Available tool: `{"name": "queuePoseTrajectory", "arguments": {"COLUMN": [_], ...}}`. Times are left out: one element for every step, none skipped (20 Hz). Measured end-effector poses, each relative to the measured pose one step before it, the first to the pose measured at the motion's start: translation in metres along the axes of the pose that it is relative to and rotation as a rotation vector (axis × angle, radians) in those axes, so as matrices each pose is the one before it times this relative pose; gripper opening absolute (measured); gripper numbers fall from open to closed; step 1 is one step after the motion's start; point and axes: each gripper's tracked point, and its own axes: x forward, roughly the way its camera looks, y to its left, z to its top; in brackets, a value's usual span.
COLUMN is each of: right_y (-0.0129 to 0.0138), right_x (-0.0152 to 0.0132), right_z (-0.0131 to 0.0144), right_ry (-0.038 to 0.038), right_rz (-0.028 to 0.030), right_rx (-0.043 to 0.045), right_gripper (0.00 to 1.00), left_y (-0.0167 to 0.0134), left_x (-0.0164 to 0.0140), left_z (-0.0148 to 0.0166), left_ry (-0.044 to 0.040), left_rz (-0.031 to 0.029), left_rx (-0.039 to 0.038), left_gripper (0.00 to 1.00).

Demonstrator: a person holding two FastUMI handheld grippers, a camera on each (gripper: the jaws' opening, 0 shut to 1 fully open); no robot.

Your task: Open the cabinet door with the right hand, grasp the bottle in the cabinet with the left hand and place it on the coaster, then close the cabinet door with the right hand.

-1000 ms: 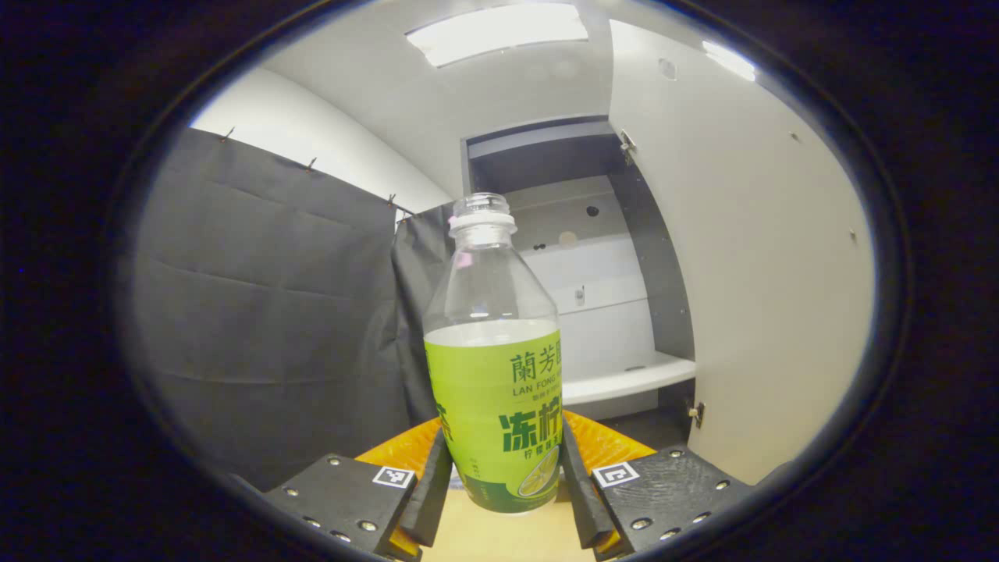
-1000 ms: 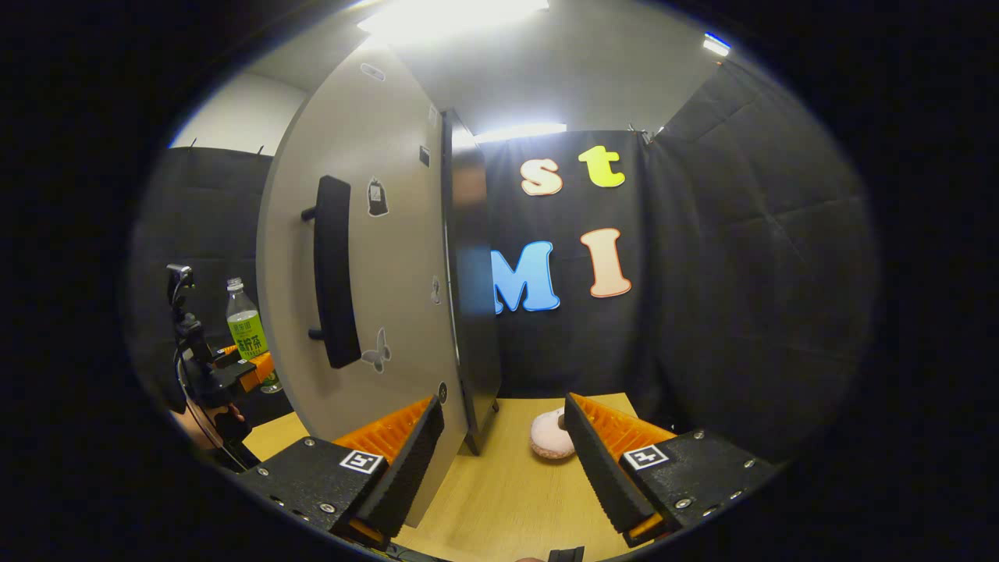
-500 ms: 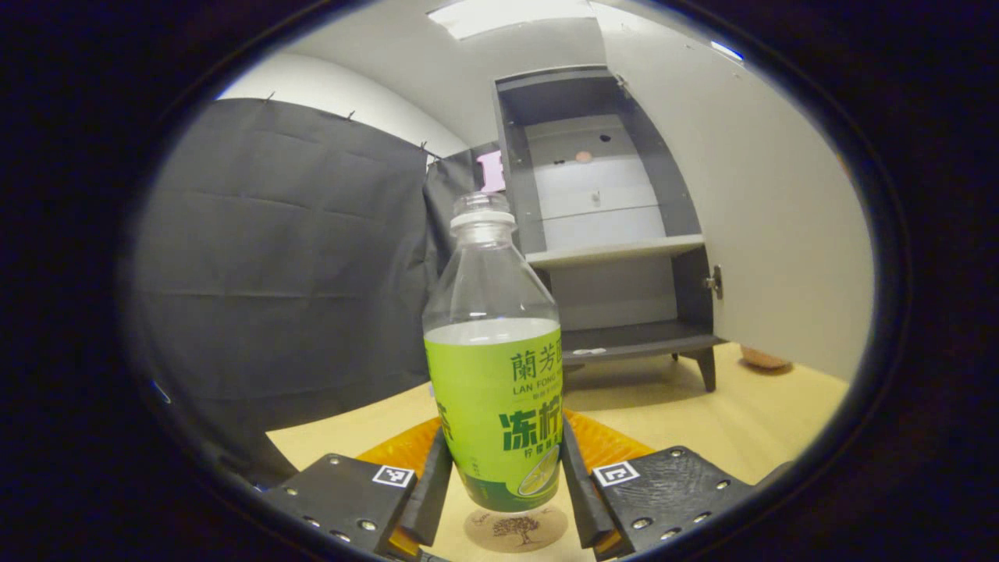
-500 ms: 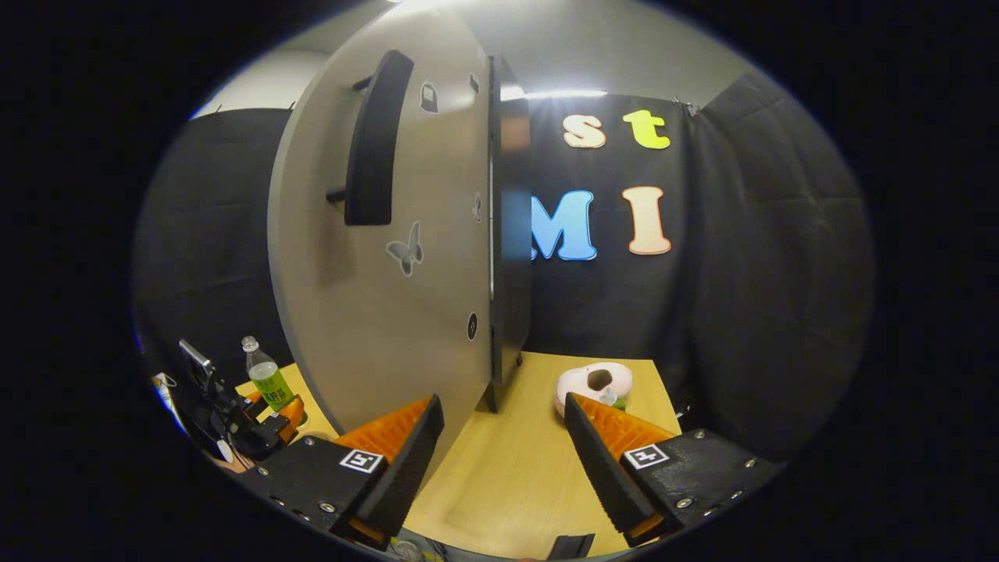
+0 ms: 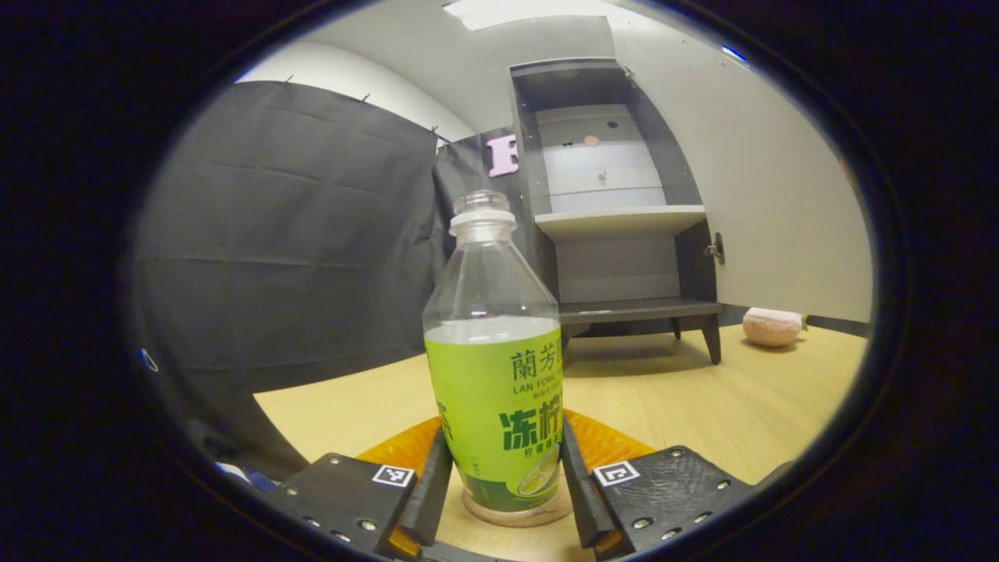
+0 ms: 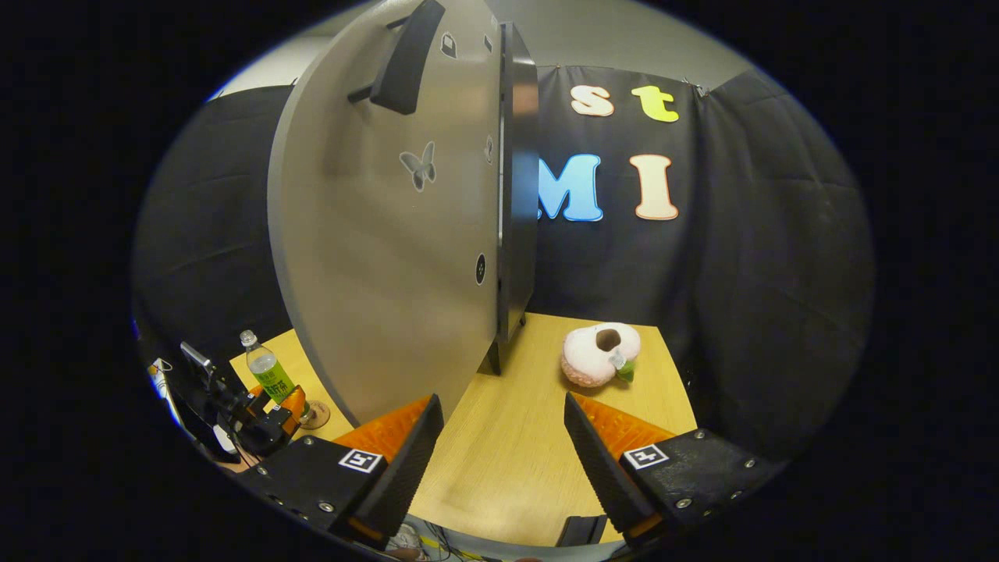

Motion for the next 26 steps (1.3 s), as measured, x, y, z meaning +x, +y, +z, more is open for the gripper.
{"name": "queuePoseTrajectory", "arguments": {"right_y": [0.00447,0.00288,0.00221,0.00196,0.00090,-0.00009,0.00000,-0.00074,0.00113,-0.00118,-0.00126,-0.00108,-0.00177,-0.00120,0.00009,-0.00167,-0.00055,-0.00110,-0.00265,-0.00236,-0.00302,-0.00364,-0.00160,-0.00134,-0.00108,-0.00404], "right_x": [0.00047,0.00086,0.00136,0.00054,0.00122,0.00008,0.00099,0.00006,-0.00018,-0.00022,-0.00056,0.00080,0.00083,-0.00024,-0.00079,0.00022,-0.00098,-0.00085,-0.00038,-0.00118,-0.00147,-0.00184,-0.00104,-0.00108,0.00016,-0.00141], "right_z": [-0.00082,0.00002,-0.00099,0.00107,-0.00172,-0.00167,-0.00185,-0.00173,-0.00283,-0.00265,-0.00203,-0.00004,-0.00088,-0.00090,-0.00288,-0.00381,-0.00305,-0.00084,-0.00112,0.00030,0.00063,0.00276,0.00003,0.00049,-0.00169,0.00072], "right_ry": [0.00264,0.00316,0.00127,-0.00087,0.00235,0.00177,-0.00091,0.00184,0.00449,0.00723,0.00289,-0.00024,-0.00051,-0.00079,0.00173,0.00857,0.00276,-0.00100,-0.00201,-0.00355,-0.00630,-0.00782,-0.00426,-0.00149,0.00290,0.00382], "right_rz": [0.00600,0.00631,0.00708,0.00628,0.00376,0.00424,0.00328,0.00330,0.00559,0.00015,0.00048,0.00156,-0.00090,-0.00009,0.00047,-0.00100,0.00187,-0.00108,-0.00469,-0.00613,-0.00846,-0.00589,-0.00125,0.00443,0.00262,-0.00972], "right_rx": [-0.00411,-0.01065,-0.01190,-0.01130,-0.00793,-0.00073,0.00898,0.01239,0.01581,0.01199,0.01066,0.00732,0.00105,-0.00053,0.00194,0.00303,0.00813,0.00778,0.00499,0.00602,0.00772,0.00655,0.00446,0.00271,0.00195,-0.00295], "right_gripper": [0.96,0.96,0.96,0.96,0.96,0.96,0.96,0.97,0.97,0.96,0.96,0.97,0.96,0.96,0.96,0.97,0.96,0.96,0.96,0.96,0.96,0.96,0.96,0.96,0.96,0.96], "left_y": [-0.00067,-0.00115,-0.00039,0.00030,-0.00064,-0.00092,-0.00187,0.00077,-0.00009,-0.00058,0.00020,0.00087,0.00203,0.00170,-0.00258,-0.00082,0.00039,-0.00036,-0.00107,-0.00072,0.00089,-0.00157,0.00018,-0.00022,0.00118,0.00654], "left_x": [0.00009,-0.00036,-0.00089,0.00000,-0.00033,0.00129,0.00073,-0.00016,-0.00034,-0.00004,0.00007,-0.00021,-0.00002,-0.00192,-0.00257,-0.00104,-0.00059,-0.00134,-0.00139,-0.00221,-0.00153,-0.00048,-0.00191,-0.00682,-0.00809,-0.00537], "left_z": [0.00104,-0.00203,-0.00141,-0.00162,-0.00100,0.00202,0.00013,-0.00129,-0.00050,0.00006,-0.00053,-0.00096,-0.00188,0.00100,0.00381,0.00148,0.00092,0.00293,0.00288,0.00303,0.00203,0.00100,0.00265,0.00389,0.00947,0.01067], "left_ry": [-0.00900,-0.00611,-0.00160,0.00681,0.01220,-0.01216,-0.00229,0.00613,0.00496,0.00325,0.00248,0.00697,0.00215,-0.00208,-0.00939,-0.00266,-0.00019,0.00154,-0.00120,0.00458,0.00309,0.00724,0.01070,0.01154,-0.00355,-0.01525], "left_rz": [-0.00140,-0.00626,-0.01152,-0.00553,-0.00060,0.00212,-0.00322,0.00575,0.00109,0.00030,0.00145,0.01093,0.01338,-0.00191,-0.01103,-0.00316,0.00247,-0.00079,-0.00558,-0.00411,0.00376,-0.00497,0.00360,0.00629,0.00927,0.01637], "left_rx": [0.00763,0.00128,-0.00329,0.00409,0.00719,0.00605,0.00590,0.00446,-0.00109,-0.00539,-0.00305,0.00643,0.00786,-0.00323,-0.01114,-0.00059,0.00751,0.01011,0.00560,0.00483,-0.00734,-0.01732,-0.01823,-0.01172,0.01098,0.02082], "left_gripper": [0.72,0.72,0.72,0.68,0.72,0.73,0.74,0.71,0.74,0.75,0.75,0.71,0.79,0.86,0.94,0.90,0.90,0.90,0.90,0.94,0.90,0.90,0.90,0.90,0.90,0.94]}}
